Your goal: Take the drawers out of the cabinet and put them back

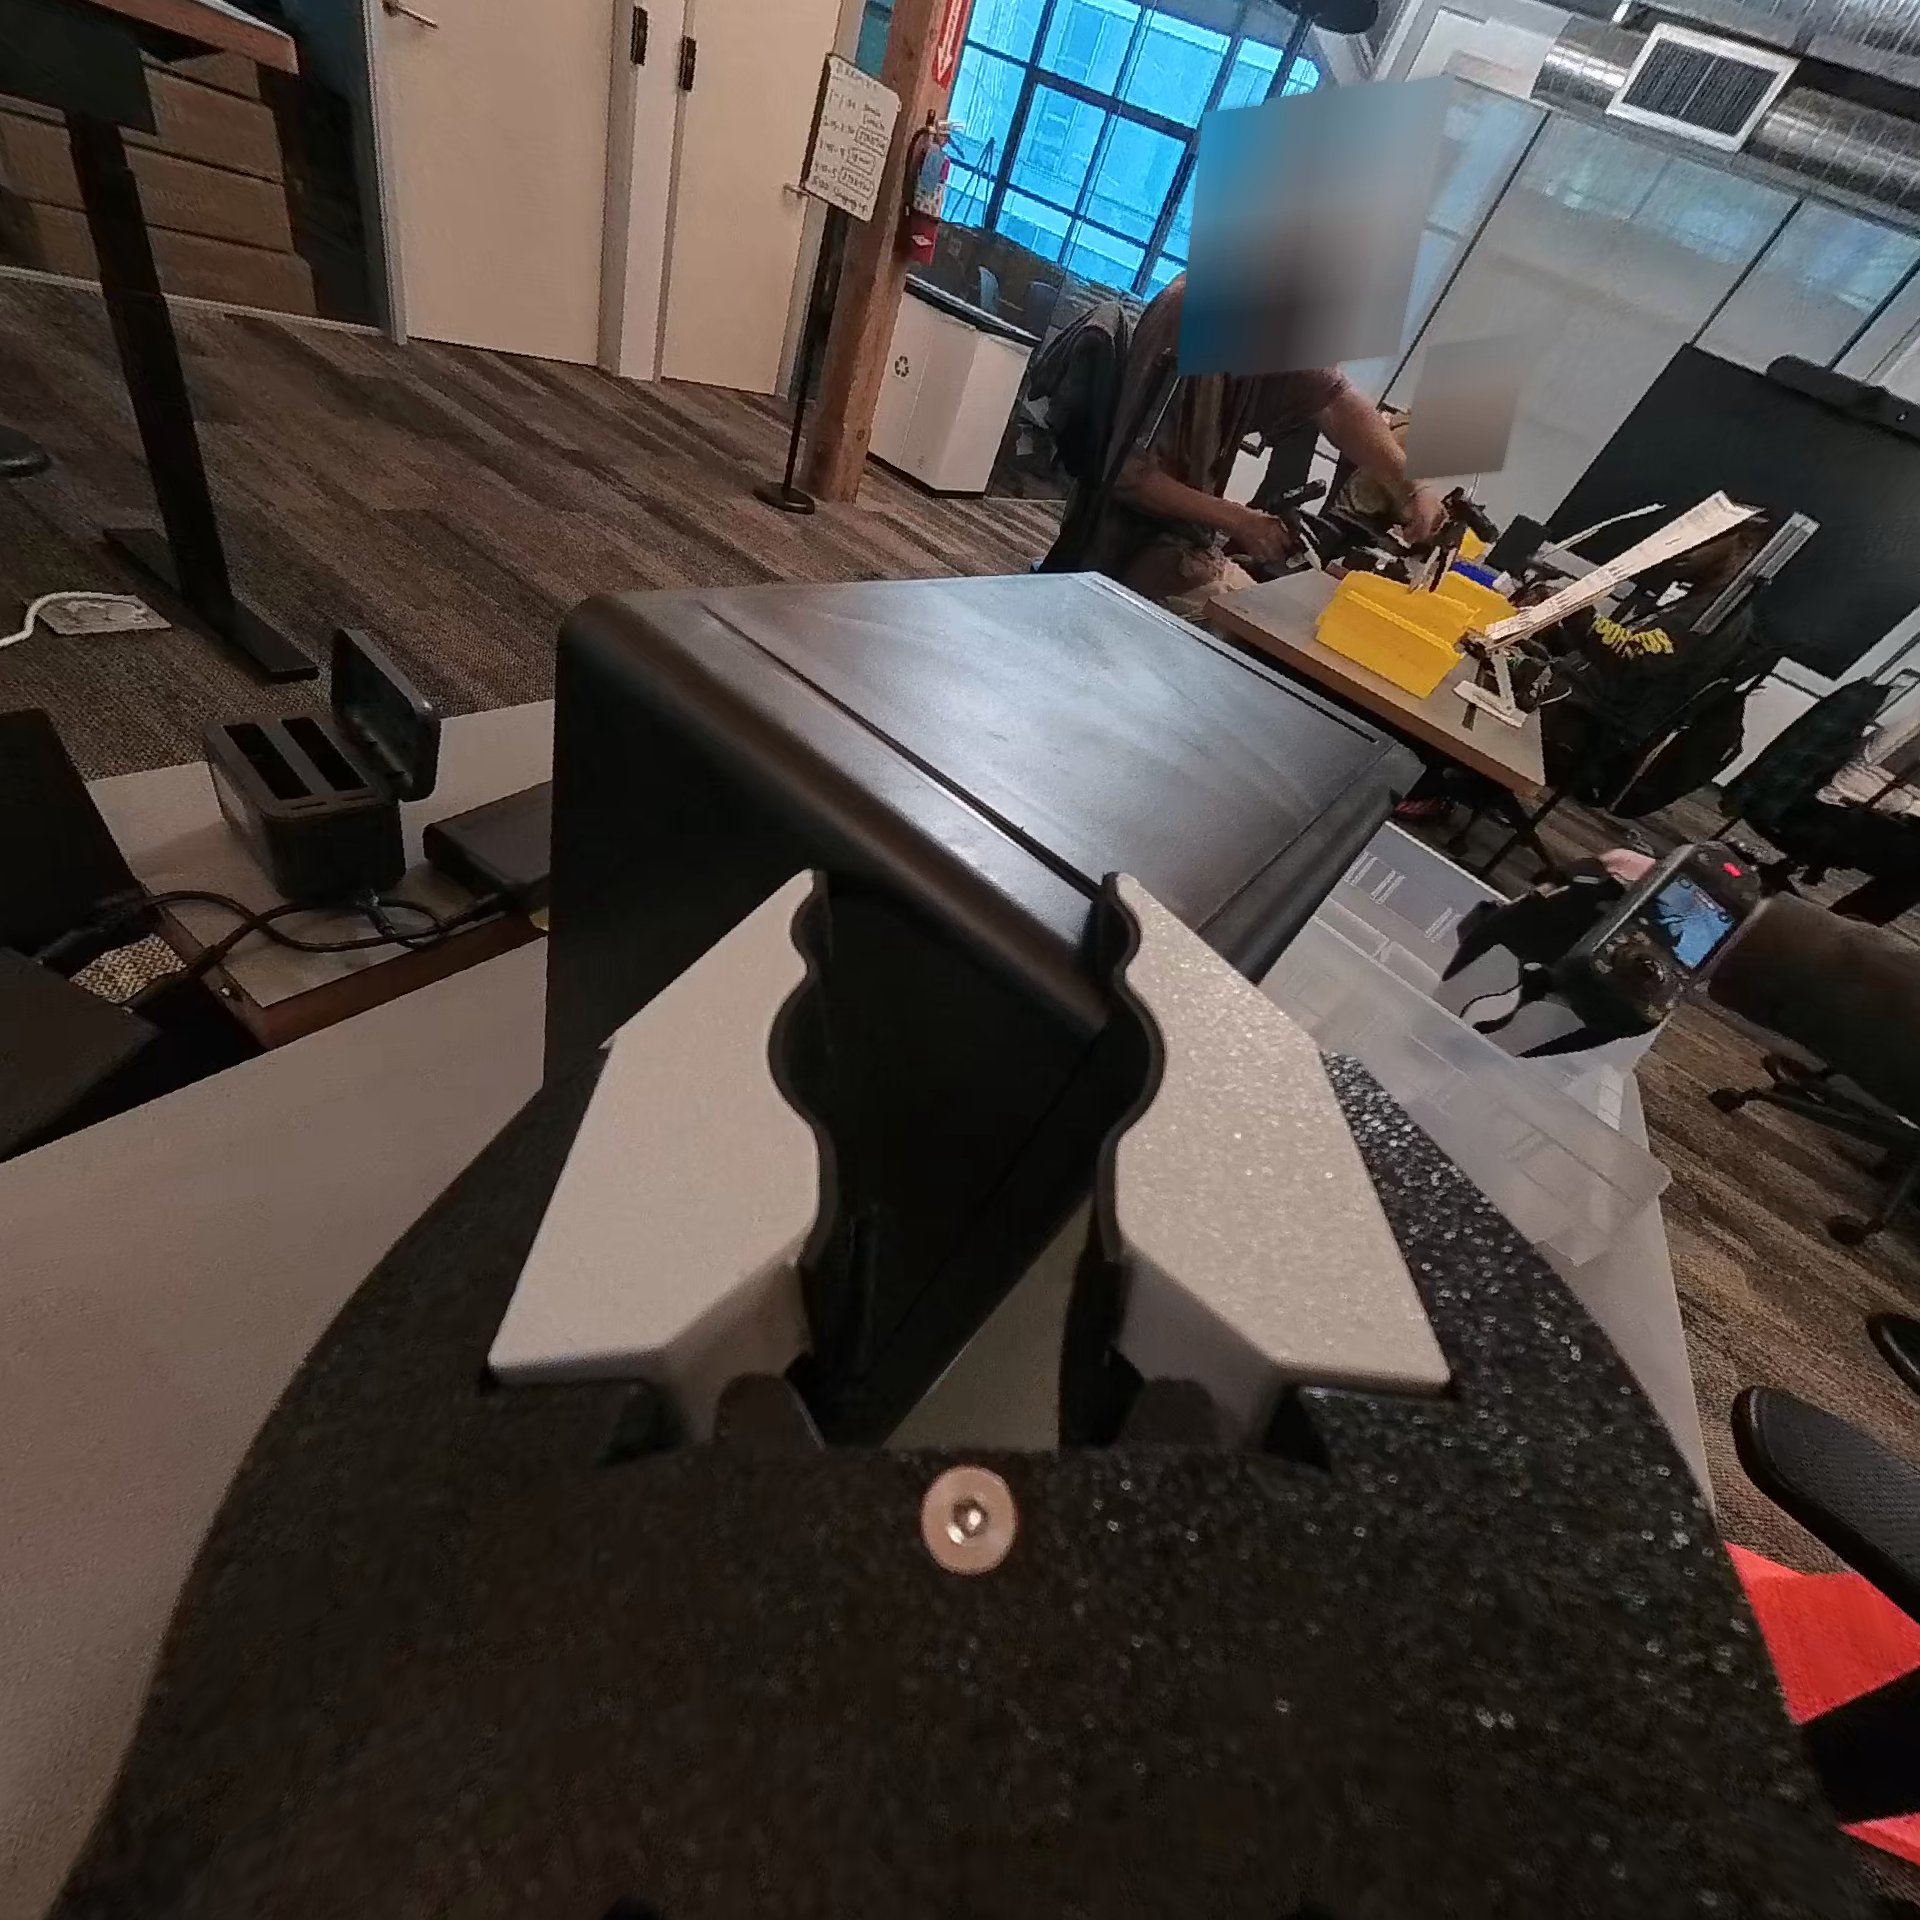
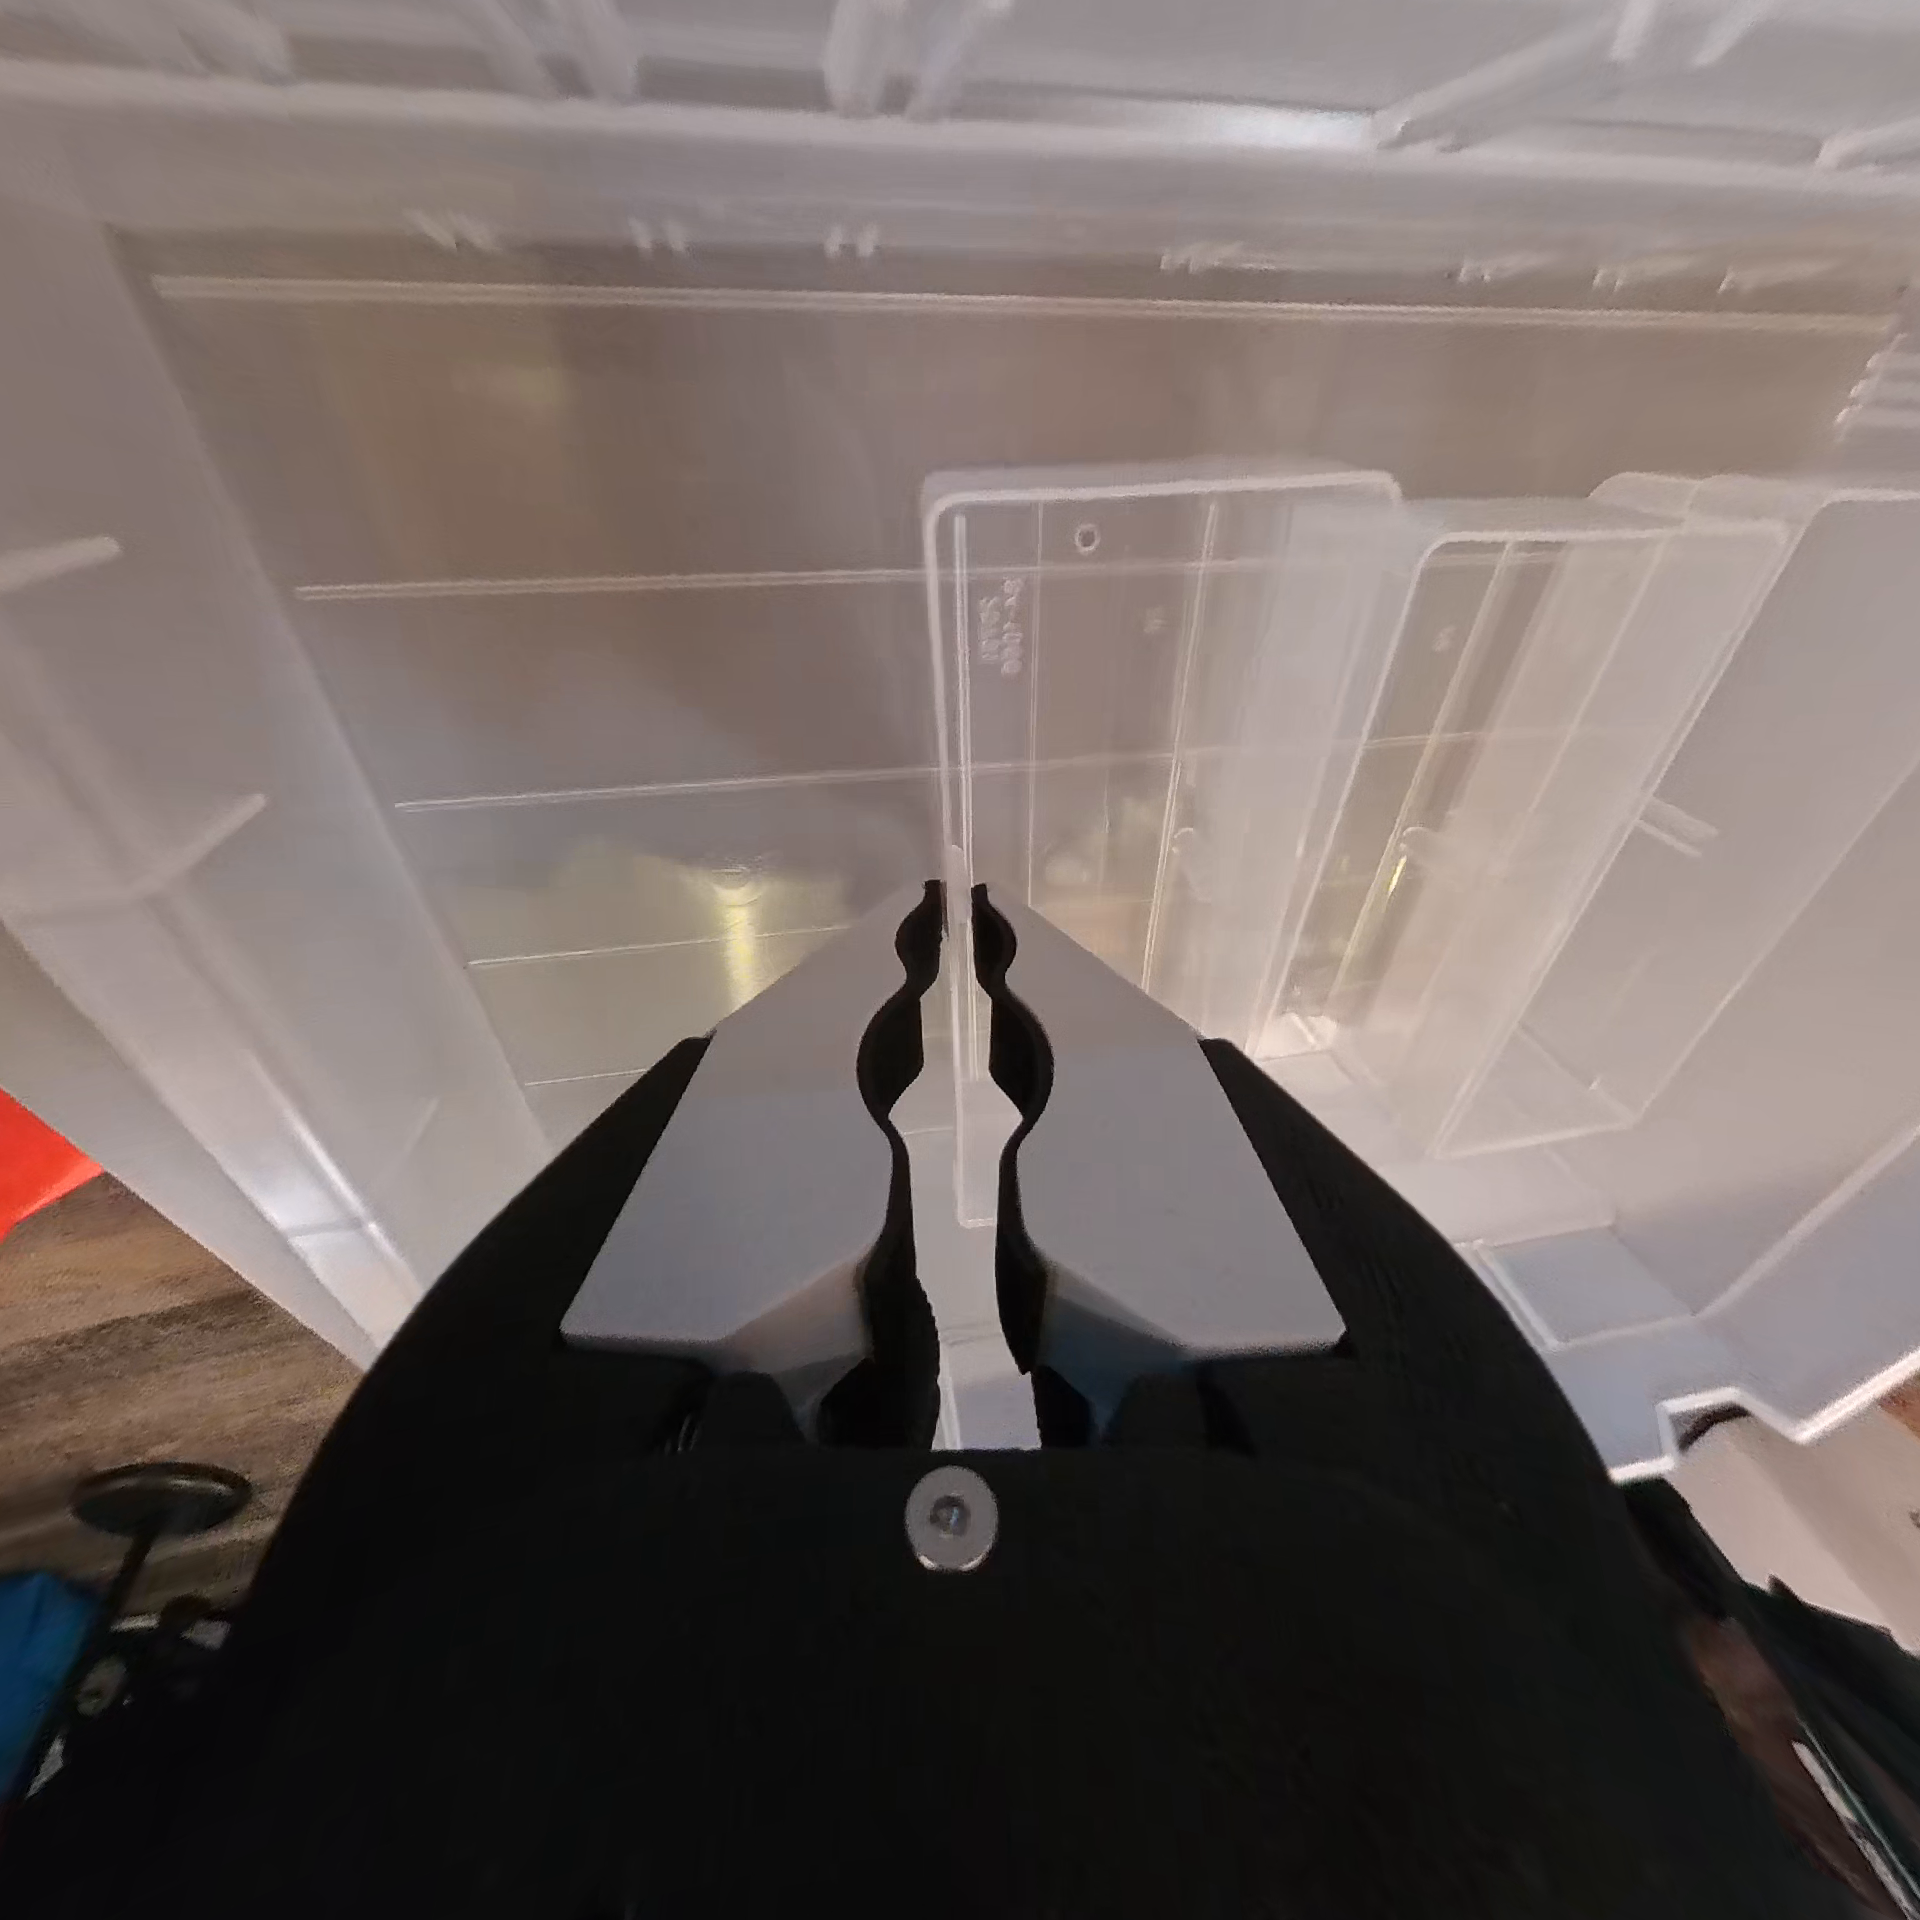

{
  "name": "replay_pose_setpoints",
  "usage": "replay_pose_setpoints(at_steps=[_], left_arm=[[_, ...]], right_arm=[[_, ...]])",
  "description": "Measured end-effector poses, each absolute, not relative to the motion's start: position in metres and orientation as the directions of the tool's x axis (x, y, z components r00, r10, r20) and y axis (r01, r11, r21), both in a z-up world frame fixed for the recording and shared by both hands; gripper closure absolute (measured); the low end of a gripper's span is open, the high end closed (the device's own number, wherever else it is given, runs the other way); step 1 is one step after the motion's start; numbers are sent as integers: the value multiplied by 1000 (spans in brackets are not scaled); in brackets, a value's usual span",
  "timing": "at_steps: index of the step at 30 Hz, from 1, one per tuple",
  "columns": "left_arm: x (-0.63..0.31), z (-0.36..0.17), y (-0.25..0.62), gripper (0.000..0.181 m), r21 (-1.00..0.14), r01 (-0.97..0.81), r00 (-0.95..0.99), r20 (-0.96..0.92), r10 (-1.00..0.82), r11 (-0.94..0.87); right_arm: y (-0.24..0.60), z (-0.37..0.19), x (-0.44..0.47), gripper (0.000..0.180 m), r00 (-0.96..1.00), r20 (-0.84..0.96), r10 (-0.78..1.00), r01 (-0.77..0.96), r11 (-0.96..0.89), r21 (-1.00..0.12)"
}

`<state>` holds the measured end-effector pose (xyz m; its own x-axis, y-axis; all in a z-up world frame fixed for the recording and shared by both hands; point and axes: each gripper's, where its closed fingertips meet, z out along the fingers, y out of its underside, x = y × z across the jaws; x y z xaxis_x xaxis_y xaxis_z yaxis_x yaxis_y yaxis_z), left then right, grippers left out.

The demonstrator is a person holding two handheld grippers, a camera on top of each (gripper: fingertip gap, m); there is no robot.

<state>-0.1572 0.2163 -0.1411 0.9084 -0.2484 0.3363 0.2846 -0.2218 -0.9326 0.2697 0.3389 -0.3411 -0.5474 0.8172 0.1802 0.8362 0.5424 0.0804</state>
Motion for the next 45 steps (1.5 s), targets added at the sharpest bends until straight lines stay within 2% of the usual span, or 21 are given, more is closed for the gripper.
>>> replay_pose_setpoints(at_steps=[4, 9, 11, 16, 21, 24, 29, 31, 35, 41, 43, 45], left_arm=[[-157, -141, 216, 131, -933, 285, 908, 336, -248, -222], [-157, -141, 216, 131, -933, 285, 908, 336, -249, -222], [-157, -141, 216, 131, -933, 285, 908, 337, -249, -222], [-157, -141, 216, 131, -932, 286, 908, 337, -250, -222], [-157, -141, 216, 131, -932, 286, 907, 338, -251, -220], [-157, -141, 216, 131, -932, 286, 907, 338, -251, -221], [-156, -141, 216, 131, -933, 284, 908, 336, -250, -223], [-156, -141, 216, 131, -933, 283, 908, 336, -249, -224], [-156, -141, 216, 132, -933, 282, 909, 334, -247, -225], [-156, -141, 216, 131, -933, 284, 908, 336, -252, -223], [-156, -141, 216, 131, -932, 285, 907, 337, -253, -222], [-156, -141, 216, 131, -932, 285, 907, 337, -253, -223]], right_arm=[[343, -342, 266, 175, -545, 185, 818, 838, 540, 81], [351, -342, 266, 155, -513, 253, 820, 857, 506, 98], [354, -336, 269, 152, -461, 296, 837, 886, 455, 93], [347, -299, 259, 145, -277, 494, 824, 928, 362, -85], [332, -233, 233, 145, -85, 732, 676, 891, 380, -248], [301, -199, 188, 143, 13, 773, 635, 802, 455, -387], [257, -195, 105, 138, 12, 772, 636, 700, 546, -460], [253, -205, 79, 139, 18, 791, 612, 710, 549, -441], [268, -226, 51, 142, 9, 908, 418, 788, 556, -263], [294, -258, 39, 147, -39, 963, 268, 826, 551, -120], [300, -265, 37, 147, -48, 961, 272, 837, 536, -110], [300, -264, 32, 146, -12, 951, 308, 831, 533, -162]])
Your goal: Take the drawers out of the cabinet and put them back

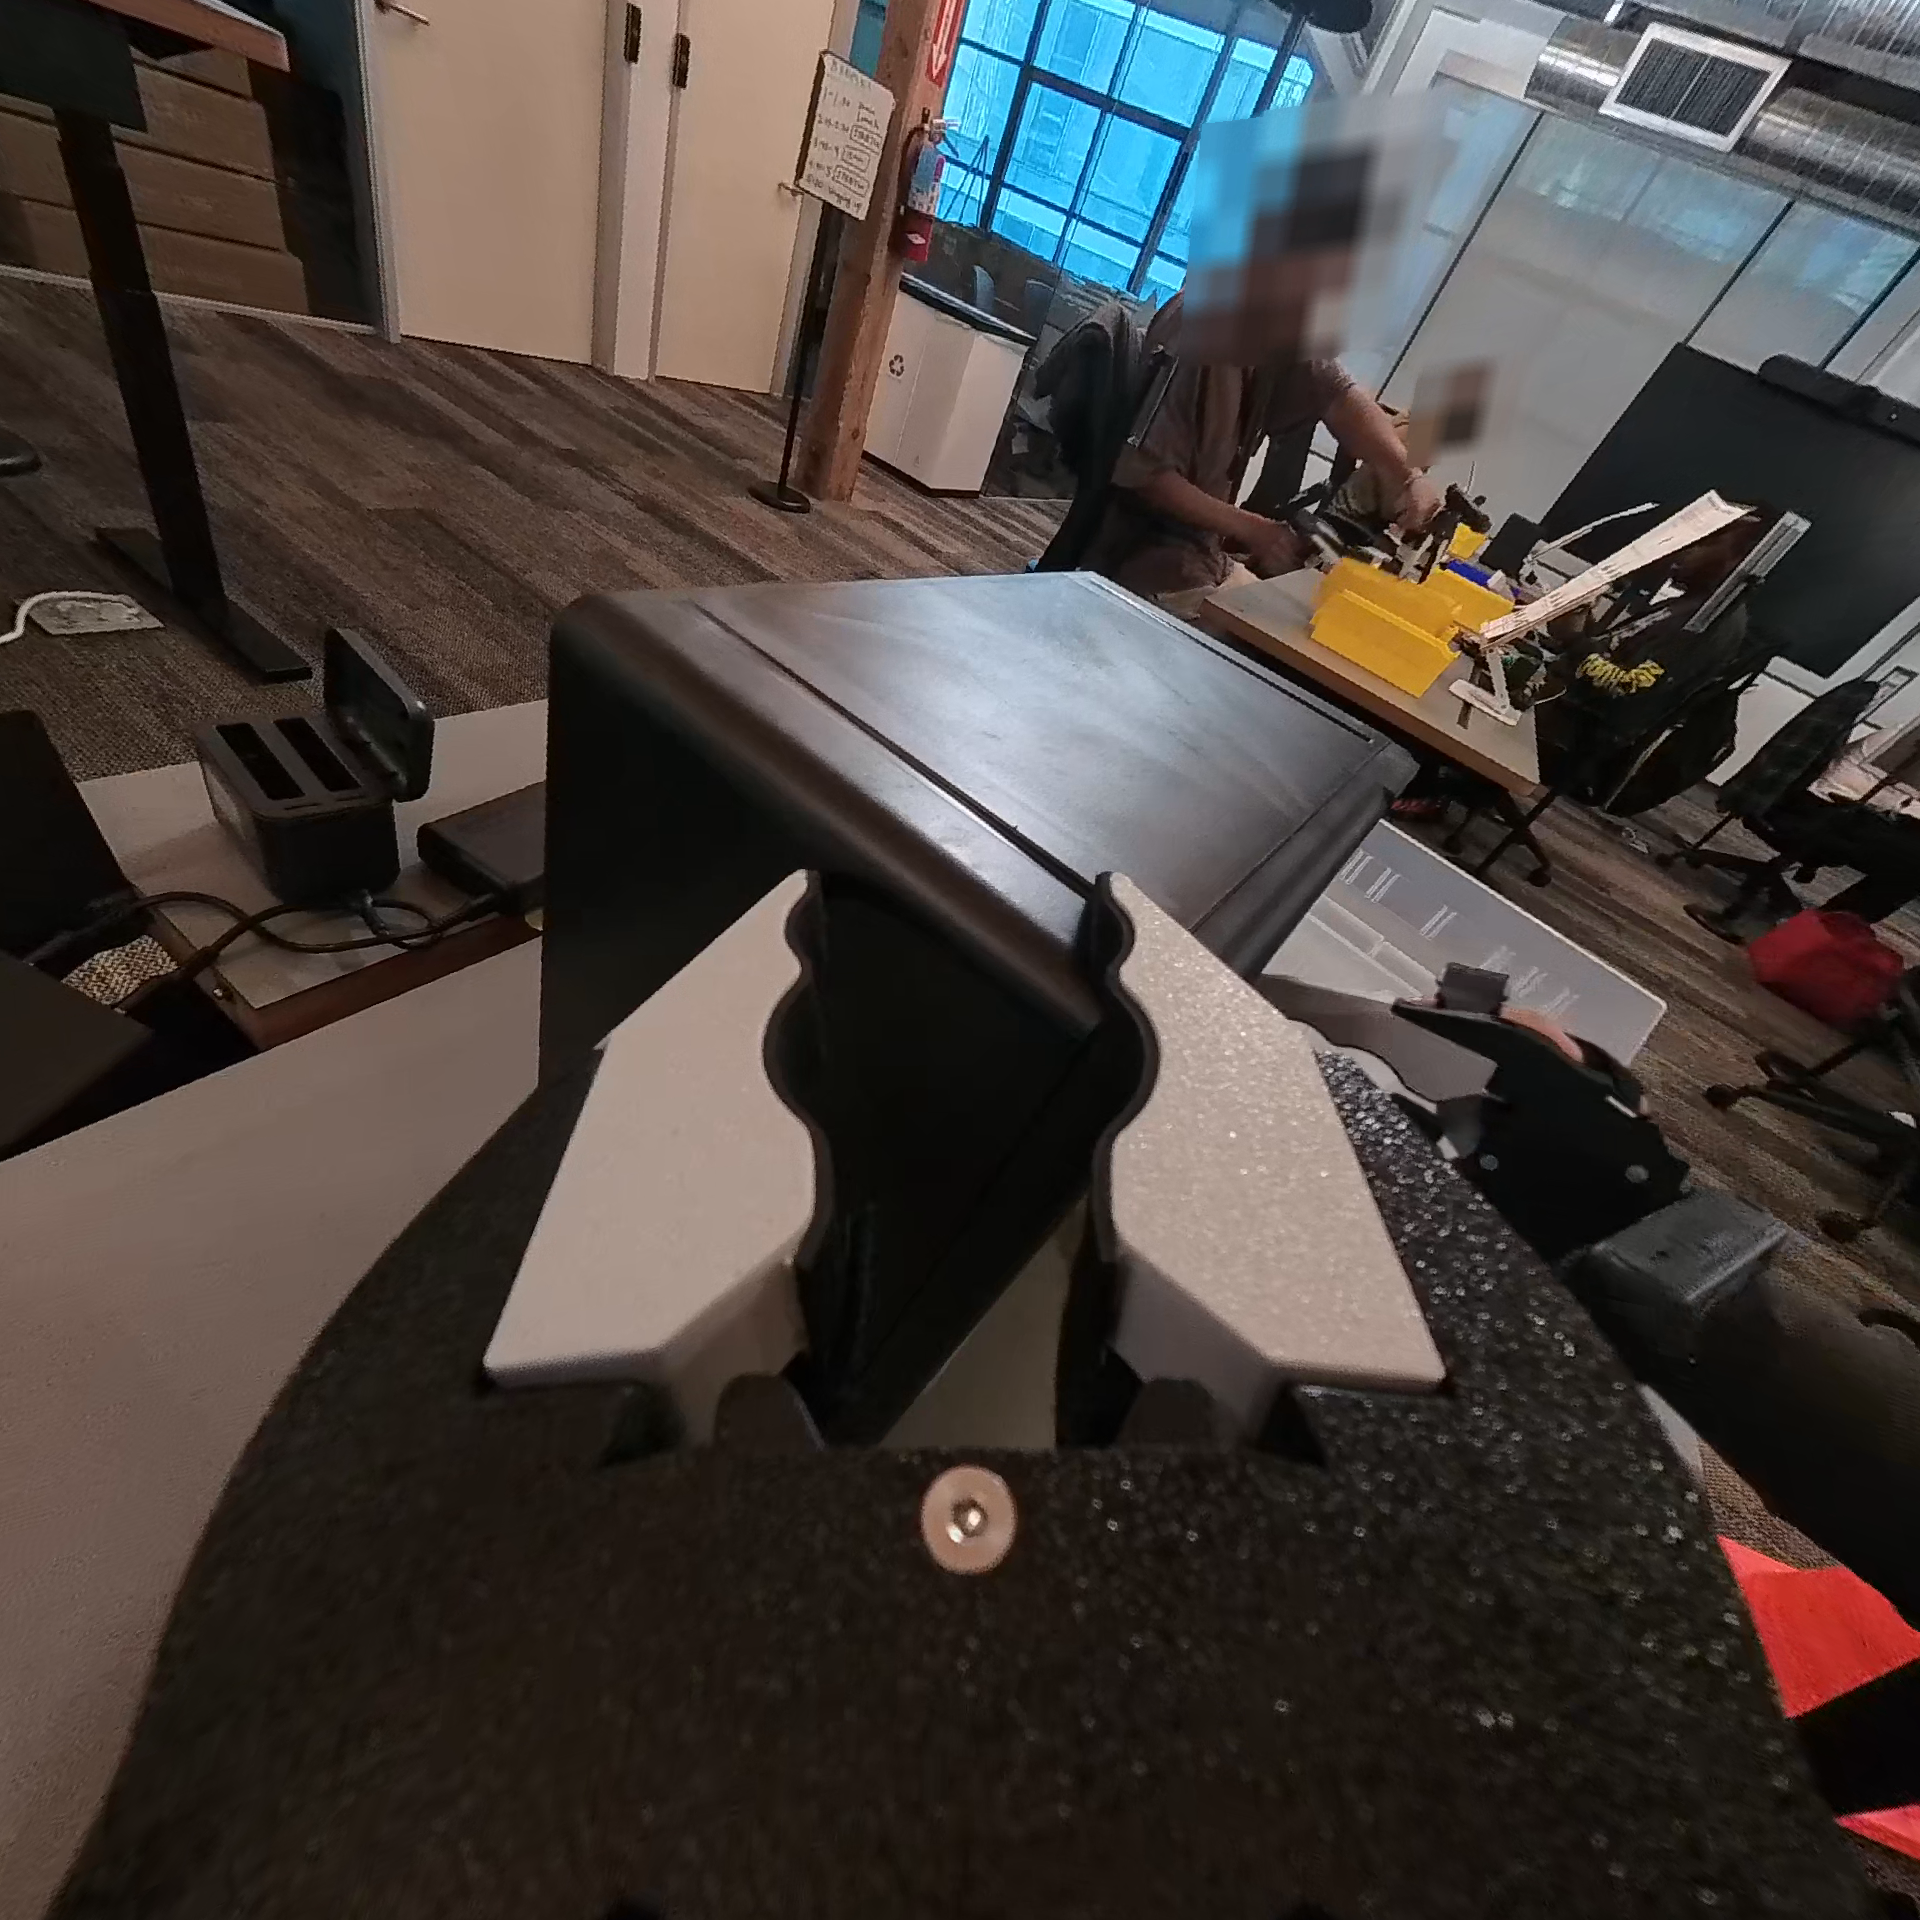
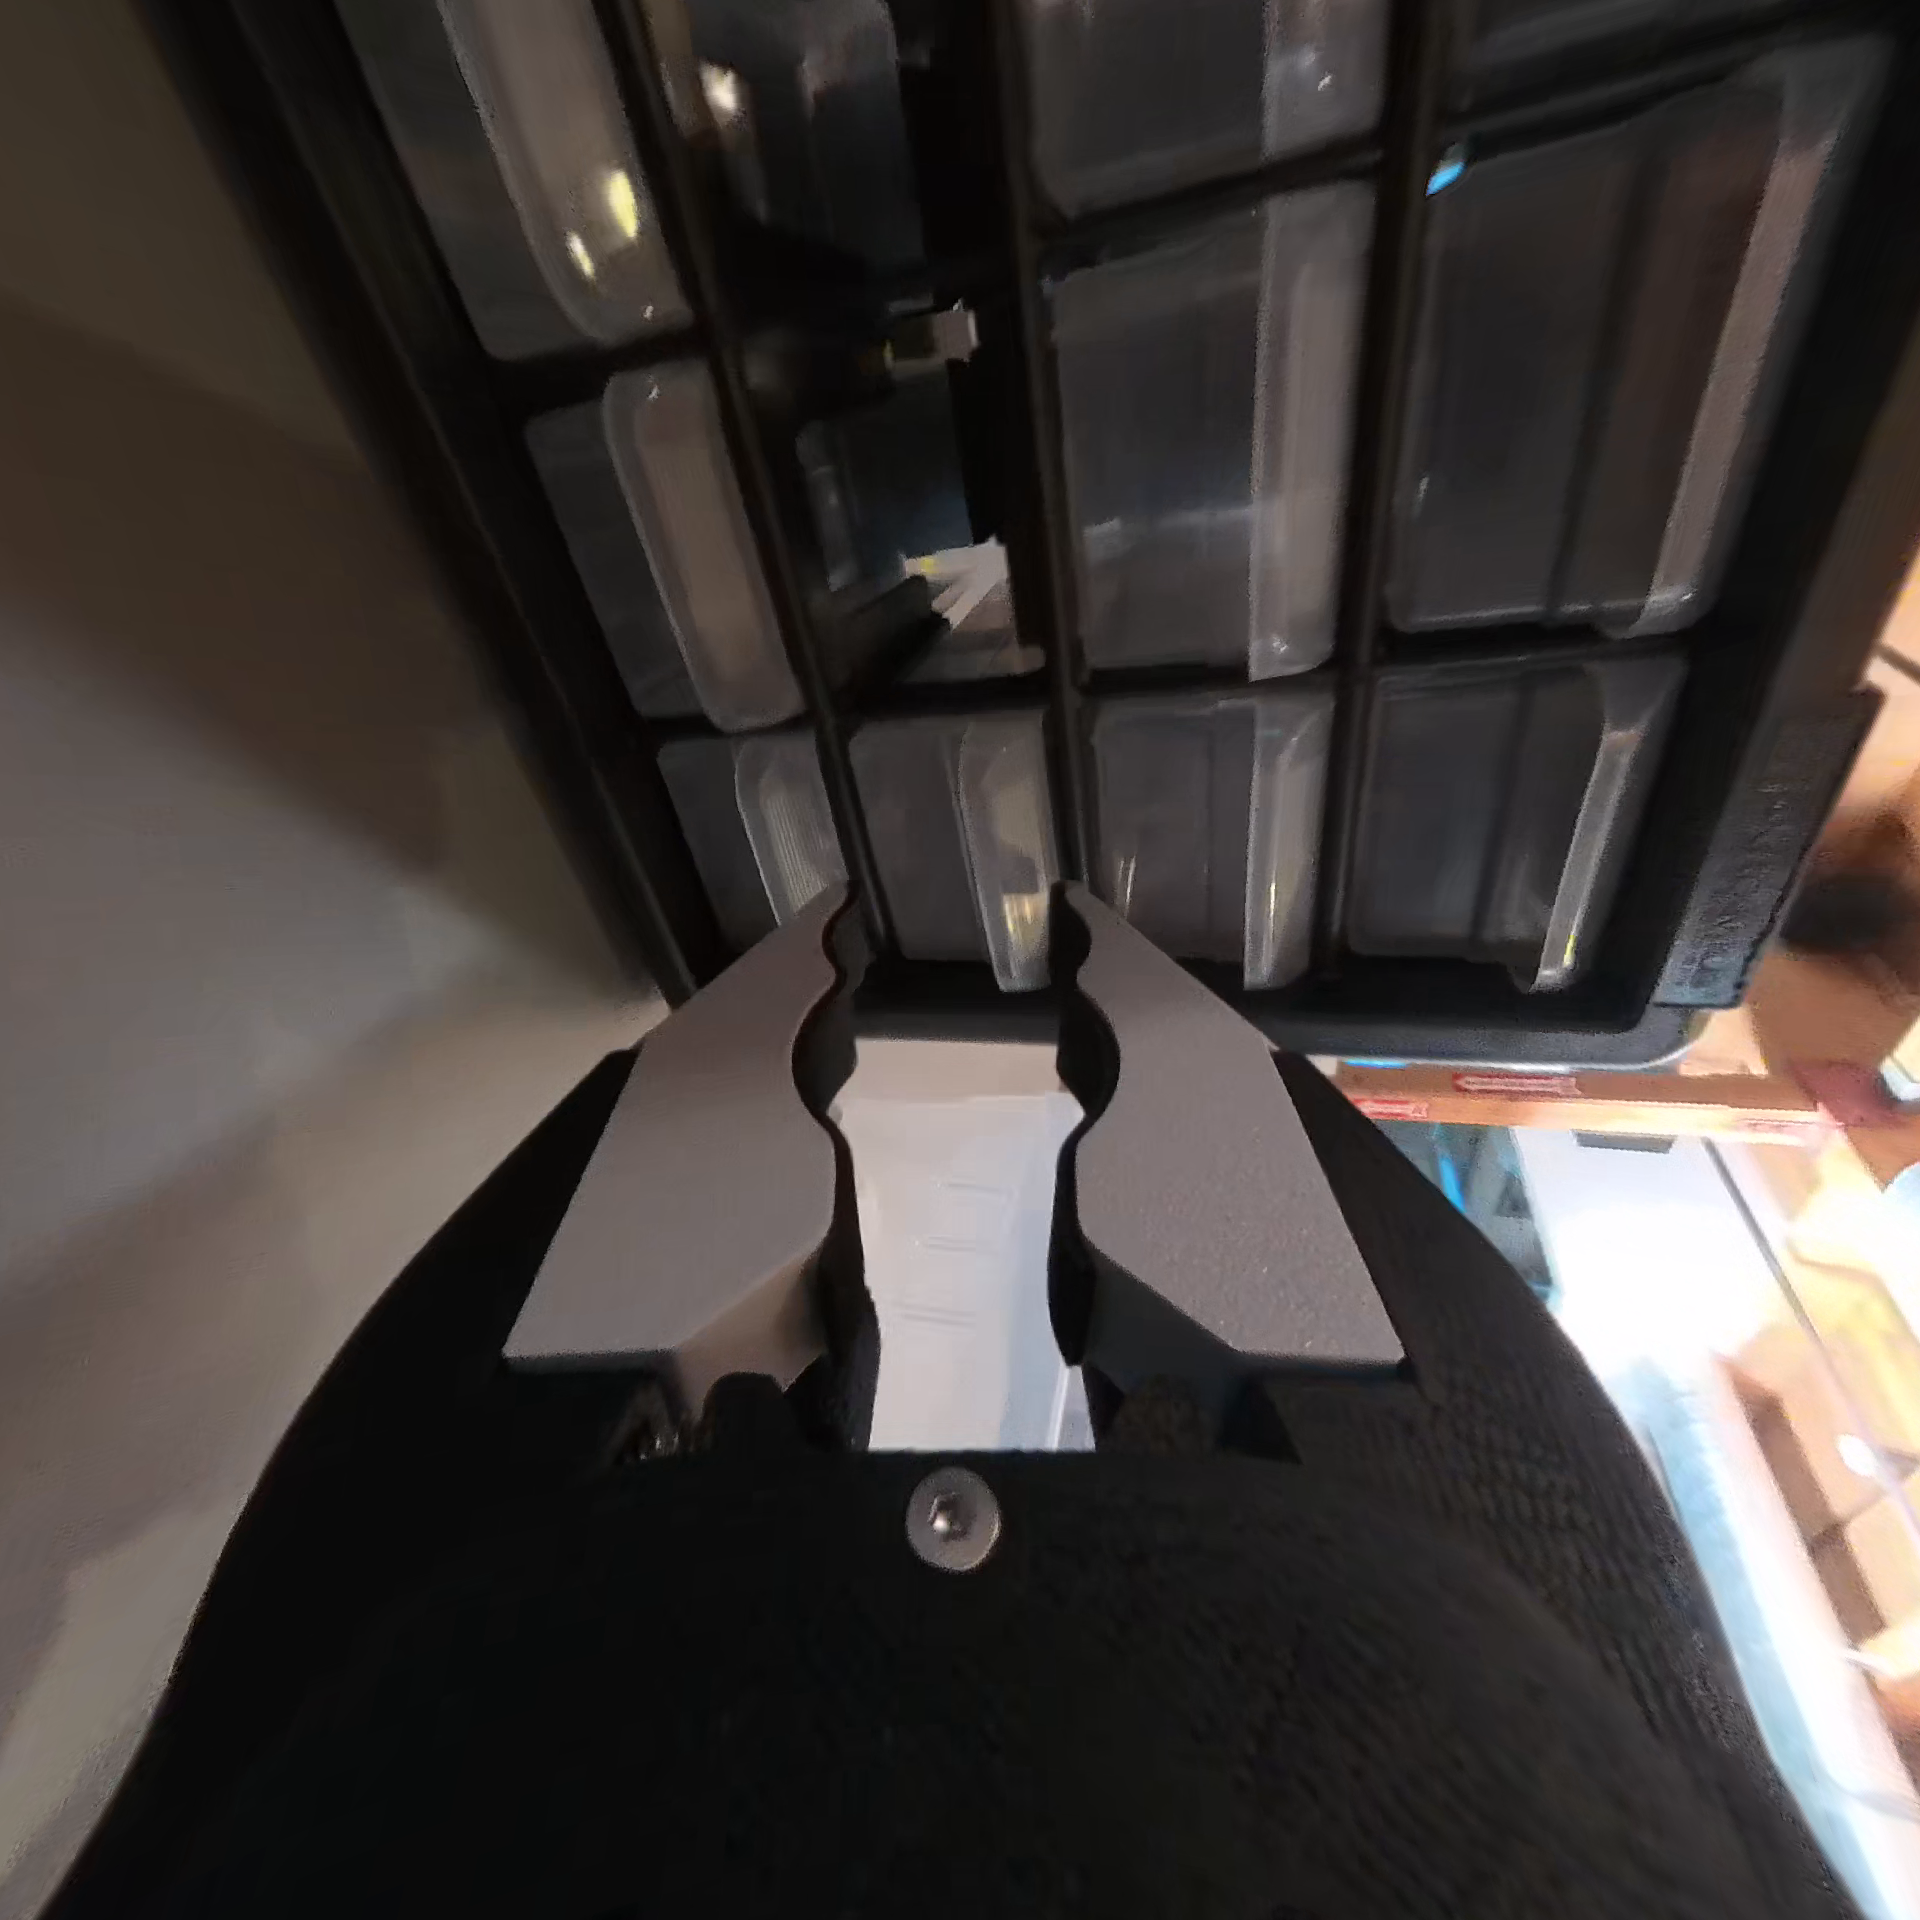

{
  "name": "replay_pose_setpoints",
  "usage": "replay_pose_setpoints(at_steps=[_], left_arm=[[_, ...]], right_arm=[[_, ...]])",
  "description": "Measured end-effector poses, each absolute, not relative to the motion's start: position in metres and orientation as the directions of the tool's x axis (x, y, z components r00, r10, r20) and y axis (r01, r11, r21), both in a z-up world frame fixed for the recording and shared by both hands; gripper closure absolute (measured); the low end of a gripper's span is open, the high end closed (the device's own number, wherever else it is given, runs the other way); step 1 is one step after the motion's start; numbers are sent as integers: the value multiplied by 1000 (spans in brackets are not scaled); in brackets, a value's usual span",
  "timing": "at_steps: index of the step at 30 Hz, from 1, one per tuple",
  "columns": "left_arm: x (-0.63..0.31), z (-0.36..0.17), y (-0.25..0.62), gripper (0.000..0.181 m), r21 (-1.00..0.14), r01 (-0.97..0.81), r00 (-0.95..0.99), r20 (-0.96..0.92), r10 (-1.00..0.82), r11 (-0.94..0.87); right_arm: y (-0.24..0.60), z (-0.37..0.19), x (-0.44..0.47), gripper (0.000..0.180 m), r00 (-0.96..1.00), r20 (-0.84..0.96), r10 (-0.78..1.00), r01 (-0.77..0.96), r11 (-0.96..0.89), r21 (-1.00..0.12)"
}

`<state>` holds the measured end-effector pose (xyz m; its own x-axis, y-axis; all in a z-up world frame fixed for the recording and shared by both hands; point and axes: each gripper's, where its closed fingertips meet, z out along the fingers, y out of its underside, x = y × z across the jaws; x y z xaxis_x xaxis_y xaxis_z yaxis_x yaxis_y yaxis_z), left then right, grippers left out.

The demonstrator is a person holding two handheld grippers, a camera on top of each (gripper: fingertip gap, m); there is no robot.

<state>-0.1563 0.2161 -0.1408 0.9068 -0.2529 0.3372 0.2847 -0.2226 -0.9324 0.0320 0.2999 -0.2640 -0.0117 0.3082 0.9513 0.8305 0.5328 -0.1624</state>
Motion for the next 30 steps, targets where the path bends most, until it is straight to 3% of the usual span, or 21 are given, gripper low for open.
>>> replay_pose_setpoints(at_steps=[5, 10, 30], left_arm=[[-156, -141, 216, 131, -933, 282, 909, 334, -248, -225], [-156, -141, 216, 132, -932, 283, 908, 336, -249, -225], [-156, -141, 216, 131, -932, 287, 906, 340, -254, -223]], right_arm=[[307, -260, 28, 152, -58, 974, 220, 834, 547, -74], [312, -254, 32, 166, -38, 983, 182, 837, 543, -68], [235, -247, 84, 167, -83, 985, 151, 814, 580, -20]])
